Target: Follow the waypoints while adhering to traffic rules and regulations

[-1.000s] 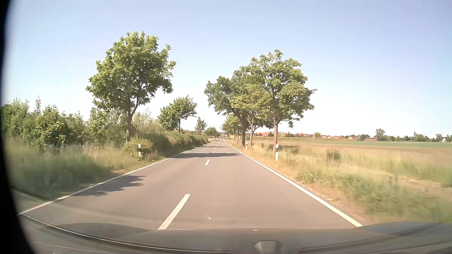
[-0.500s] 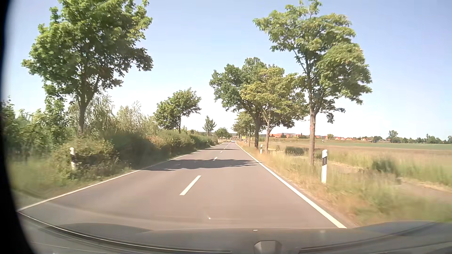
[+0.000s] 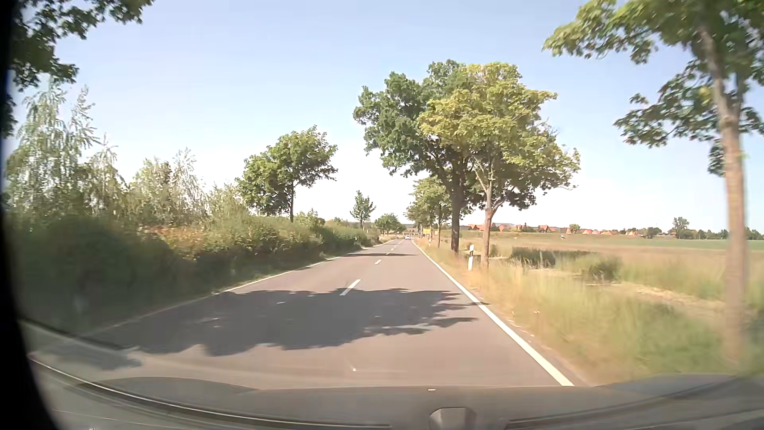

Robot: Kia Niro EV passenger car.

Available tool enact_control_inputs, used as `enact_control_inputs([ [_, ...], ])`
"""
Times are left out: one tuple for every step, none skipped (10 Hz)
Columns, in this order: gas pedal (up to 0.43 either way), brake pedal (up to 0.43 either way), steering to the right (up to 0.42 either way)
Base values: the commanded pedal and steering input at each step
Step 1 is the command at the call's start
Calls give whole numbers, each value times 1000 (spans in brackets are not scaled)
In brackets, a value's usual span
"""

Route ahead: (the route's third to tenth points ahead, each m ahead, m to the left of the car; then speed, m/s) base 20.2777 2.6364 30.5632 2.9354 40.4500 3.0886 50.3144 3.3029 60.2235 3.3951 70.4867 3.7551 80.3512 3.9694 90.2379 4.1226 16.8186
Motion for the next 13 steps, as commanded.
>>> enact_control_inputs([
  [209, 6, -10],
  [209, 6, -8],
  [209, 6, -6],
  [209, 6, -5],
  [209, 6, -2],
  [209, 6, 0],
  [209, 6, 1],
  [209, 6, 2],
  [209, 6, 4],
  [209, 6, 4],
  [209, 6, 4],
  [197, 6, 4],
  [189, 6, 4],
])
